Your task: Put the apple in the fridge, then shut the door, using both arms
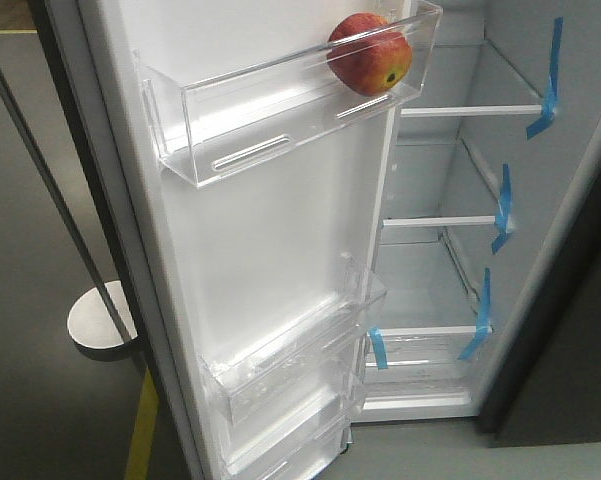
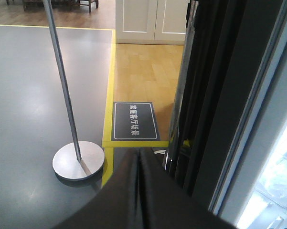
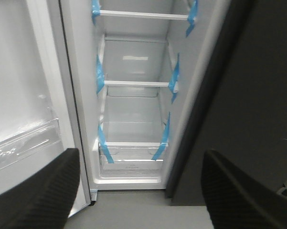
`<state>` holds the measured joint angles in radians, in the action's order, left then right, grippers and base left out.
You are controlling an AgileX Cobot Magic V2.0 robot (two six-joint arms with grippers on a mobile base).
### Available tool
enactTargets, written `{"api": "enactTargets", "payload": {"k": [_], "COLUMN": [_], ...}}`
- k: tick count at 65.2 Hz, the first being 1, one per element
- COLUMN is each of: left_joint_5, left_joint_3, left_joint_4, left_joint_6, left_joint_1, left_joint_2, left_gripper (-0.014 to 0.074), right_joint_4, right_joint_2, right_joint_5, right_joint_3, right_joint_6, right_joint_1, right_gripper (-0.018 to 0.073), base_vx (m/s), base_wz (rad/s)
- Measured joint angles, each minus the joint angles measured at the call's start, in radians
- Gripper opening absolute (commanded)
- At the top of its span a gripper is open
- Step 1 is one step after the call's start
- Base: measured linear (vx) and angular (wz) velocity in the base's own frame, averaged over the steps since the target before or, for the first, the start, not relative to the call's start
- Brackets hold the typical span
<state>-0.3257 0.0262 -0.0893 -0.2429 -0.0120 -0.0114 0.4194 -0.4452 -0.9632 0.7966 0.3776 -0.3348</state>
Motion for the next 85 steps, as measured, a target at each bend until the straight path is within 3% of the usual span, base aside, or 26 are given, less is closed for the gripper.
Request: {"api": "enactTargets", "payload": {"k": [40, 67, 76, 85], "left_joint_5": [0.004, 0.217, 0.210, 0.143], "left_joint_3": [0.000, -0.001, -0.113, -0.329], "left_joint_4": [-0.013, 0.047, 0.028, -0.018], "left_joint_6": [0.001, -0.078, -0.070, -0.065], "left_joint_1": [0.000, 0.000, 0.000, 0.000], "left_joint_2": [0.000, 0.000, 0.052, 0.269], "left_gripper": [-0.0005, -0.0005, -0.0005, -0.0005], "right_joint_4": [0.042, 0.042, 0.042, 0.042], "right_joint_2": [0.005, 0.005, 0.005, 0.005], "right_joint_5": [-0.005, -0.011, -0.011, -0.011], "right_joint_3": [-0.005, -0.005, -0.005, -0.005], "right_joint_6": [0.031, 0.030, 0.030, 0.030], "right_joint_1": [0.000, 0.000, 0.000, 0.000], "right_gripper": [0.0507, 0.0507, 0.0507, 0.0507], "base_vx": [0.00, 0.00, 0.00, 0.00], "base_wz": [0.00, 0.00, -0.01, 0.00]}}
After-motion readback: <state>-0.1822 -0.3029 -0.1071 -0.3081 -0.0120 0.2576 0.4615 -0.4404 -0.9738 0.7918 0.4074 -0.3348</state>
